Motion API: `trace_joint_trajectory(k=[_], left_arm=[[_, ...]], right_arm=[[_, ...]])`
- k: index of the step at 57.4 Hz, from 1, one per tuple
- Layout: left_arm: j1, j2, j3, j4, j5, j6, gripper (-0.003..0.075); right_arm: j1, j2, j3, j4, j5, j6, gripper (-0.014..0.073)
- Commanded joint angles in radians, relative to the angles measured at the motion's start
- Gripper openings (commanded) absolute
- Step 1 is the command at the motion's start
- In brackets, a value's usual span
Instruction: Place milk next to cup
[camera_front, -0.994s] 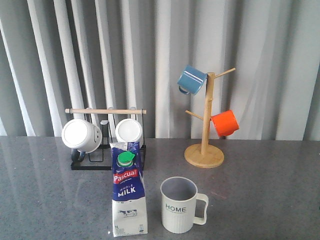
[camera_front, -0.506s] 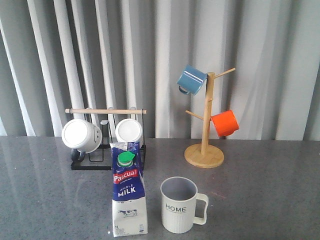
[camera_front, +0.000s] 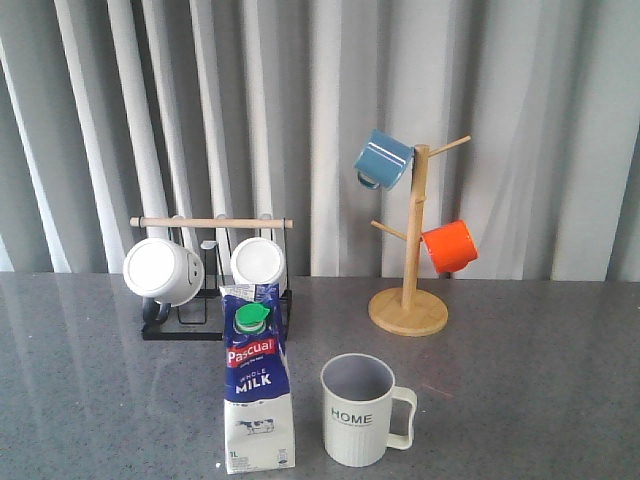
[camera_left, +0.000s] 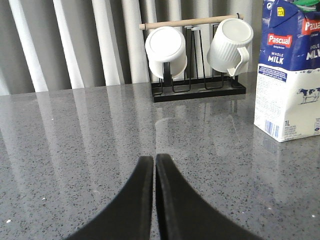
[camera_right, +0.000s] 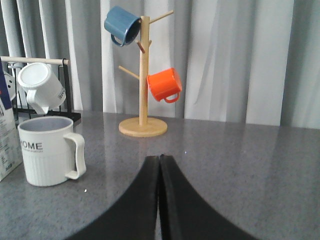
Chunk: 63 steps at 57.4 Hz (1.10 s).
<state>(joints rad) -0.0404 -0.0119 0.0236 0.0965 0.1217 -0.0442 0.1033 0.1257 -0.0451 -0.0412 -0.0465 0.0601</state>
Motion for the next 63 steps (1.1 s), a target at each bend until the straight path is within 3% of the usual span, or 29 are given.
trace_joint_trajectory(k=[1, 8, 63], left_arm=[[-0.001, -0.012, -0.021, -0.007, -0.07, -0.003, -0.0006], [-0.001, -0.012, -0.021, -0.007, -0.07, -0.003, -0.0006], [-0.001, -0.012, -0.021, -0.007, -0.07, -0.003, -0.0006]], right_arm=[[-0.007, -0.065, 0.062, 0.028, -0.072, 0.002, -0.0008], [-0.007, -0.145, 0.082, 0.03, 0.019, 0.001, -0.0008], [-0.007, -0.151, 0.083, 0.03, -0.019, -0.003, -0.0008]])
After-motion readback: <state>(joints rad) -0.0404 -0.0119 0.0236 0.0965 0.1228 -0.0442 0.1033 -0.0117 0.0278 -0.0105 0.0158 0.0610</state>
